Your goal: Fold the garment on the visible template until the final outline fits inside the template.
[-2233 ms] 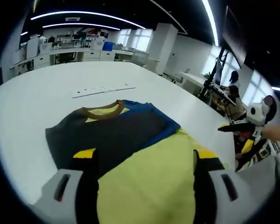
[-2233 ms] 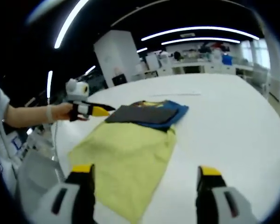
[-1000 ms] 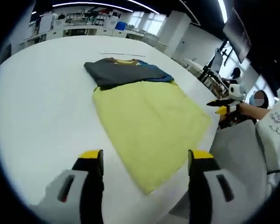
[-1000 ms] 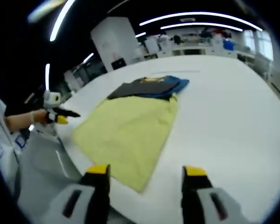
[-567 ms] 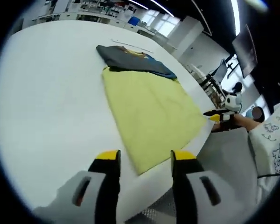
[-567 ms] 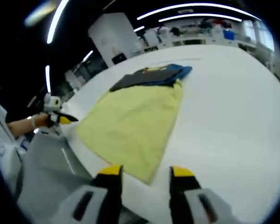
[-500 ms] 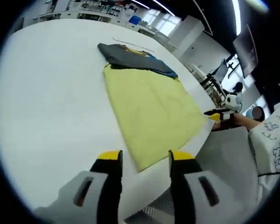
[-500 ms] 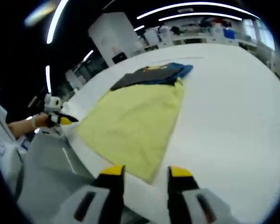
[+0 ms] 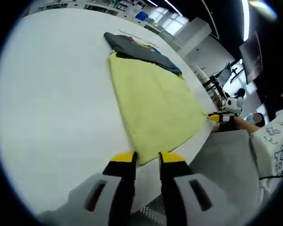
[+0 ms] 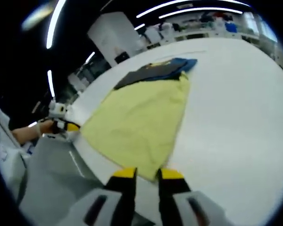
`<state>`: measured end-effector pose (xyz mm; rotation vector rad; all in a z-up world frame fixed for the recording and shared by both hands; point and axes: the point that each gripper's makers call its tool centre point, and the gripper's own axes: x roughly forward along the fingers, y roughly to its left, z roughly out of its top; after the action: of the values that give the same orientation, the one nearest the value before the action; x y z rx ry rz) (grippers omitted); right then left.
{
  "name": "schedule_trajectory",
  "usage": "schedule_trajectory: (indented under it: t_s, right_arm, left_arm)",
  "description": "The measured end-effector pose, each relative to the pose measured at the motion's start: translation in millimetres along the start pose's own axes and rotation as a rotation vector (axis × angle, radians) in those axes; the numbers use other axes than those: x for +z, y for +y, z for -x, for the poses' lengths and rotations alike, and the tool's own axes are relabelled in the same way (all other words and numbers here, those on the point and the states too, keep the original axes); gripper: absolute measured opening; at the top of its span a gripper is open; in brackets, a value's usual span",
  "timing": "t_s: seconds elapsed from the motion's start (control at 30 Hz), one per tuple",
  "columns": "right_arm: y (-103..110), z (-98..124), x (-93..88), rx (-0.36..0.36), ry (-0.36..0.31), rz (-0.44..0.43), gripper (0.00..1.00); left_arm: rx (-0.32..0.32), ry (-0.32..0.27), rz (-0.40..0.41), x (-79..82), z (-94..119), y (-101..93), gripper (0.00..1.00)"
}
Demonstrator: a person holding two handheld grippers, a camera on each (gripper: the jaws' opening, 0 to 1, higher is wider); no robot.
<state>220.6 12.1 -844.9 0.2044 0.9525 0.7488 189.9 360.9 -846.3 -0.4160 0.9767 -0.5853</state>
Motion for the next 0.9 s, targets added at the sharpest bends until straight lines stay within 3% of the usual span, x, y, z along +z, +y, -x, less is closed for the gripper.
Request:
schedule_trajectory:
  t_s: [0.2,0.43,0.7,0.77,0.9]
  right_arm:
    - [-1,-3,-3.5,0.025,0.027,-0.003,0.0]
    - [0,6,-1.1,0.048,-0.007,-0.048,0.0]
    - [11,24,-7.3,0.081,-0.011,-0.071,0.0]
    - [14,28,-9.2,0.083,-0.01,-0.077,0.0]
    - [26,37,-11.3,0.106,-0.01,-0.093,0.0]
  left_arm:
    - [0.017,0.003,0.0,-3.2,-5,-3.1,0.01]
    - [0.003,-0.024,0.032,-2.0,-1,0.7,0.0]
    - [-0.029,-0.031,0.054,-7.6,6,-17.1,0.0]
    - [-0.038,-0.029,0.052,-12.3,7,-29.4,0.0]
    - [-0.071,-0.047,0.094,-9.8,15,-32.1,0.0]
